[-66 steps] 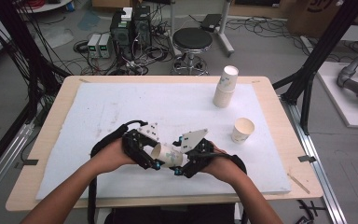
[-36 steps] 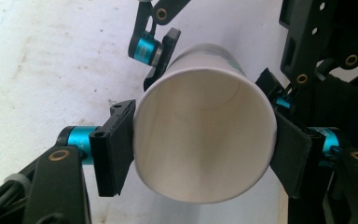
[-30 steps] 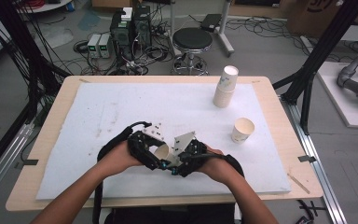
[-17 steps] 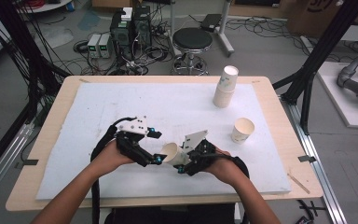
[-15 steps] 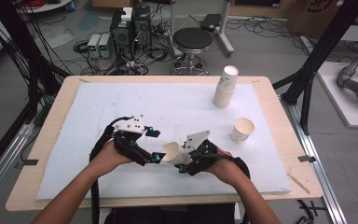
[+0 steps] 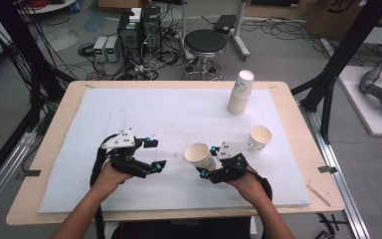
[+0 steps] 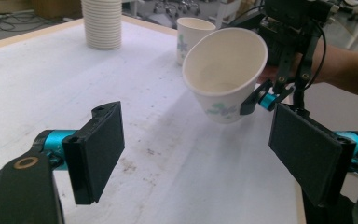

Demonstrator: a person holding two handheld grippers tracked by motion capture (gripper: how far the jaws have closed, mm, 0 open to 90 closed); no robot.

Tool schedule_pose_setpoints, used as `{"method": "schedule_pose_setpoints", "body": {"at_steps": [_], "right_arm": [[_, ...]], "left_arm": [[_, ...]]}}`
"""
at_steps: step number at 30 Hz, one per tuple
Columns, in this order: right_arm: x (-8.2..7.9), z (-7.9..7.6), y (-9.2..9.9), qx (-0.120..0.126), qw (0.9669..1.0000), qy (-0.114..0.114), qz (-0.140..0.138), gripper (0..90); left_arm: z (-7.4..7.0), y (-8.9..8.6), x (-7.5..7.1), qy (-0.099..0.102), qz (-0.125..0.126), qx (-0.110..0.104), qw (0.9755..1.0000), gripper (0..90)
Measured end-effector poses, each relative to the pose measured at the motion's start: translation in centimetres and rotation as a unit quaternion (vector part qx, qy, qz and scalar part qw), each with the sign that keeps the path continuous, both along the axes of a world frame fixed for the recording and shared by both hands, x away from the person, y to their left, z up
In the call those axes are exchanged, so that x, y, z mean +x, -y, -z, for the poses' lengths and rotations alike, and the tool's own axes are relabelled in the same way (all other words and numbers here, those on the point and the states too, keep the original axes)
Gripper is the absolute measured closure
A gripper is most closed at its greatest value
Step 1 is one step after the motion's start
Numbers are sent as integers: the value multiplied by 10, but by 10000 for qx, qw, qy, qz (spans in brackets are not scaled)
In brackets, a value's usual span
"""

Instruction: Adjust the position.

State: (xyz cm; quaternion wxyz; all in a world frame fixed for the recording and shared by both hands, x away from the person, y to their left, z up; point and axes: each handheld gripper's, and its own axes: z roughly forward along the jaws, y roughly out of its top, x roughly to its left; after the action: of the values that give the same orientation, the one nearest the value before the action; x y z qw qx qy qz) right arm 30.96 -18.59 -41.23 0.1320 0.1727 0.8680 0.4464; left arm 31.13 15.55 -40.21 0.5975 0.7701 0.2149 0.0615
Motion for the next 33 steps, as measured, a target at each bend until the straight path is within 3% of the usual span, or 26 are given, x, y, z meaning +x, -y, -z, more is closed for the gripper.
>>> {"method": "schedule_pose_setpoints", "body": {"at_steps": [9, 20, 29, 33], "right_arm": [[2, 2, 15, 761, 9963, 104, 399, 350], [6, 4, 17, 1241, 9897, 214, 680, 351], [11, 3, 18, 1652, 9816, 295, 911, 350], [12, 2, 18, 1694, 9802, 340, 970, 351]], "left_arm": [[18, -13, -1, 66, -467, -174, 9987, 194], [27, -23, -3, 233, -792, -134, 9965, 199], [29, -25, -5, 271, -823, -86, 9962, 199], [31, -26, -6, 271, -847, -43, 9960, 199]]}}
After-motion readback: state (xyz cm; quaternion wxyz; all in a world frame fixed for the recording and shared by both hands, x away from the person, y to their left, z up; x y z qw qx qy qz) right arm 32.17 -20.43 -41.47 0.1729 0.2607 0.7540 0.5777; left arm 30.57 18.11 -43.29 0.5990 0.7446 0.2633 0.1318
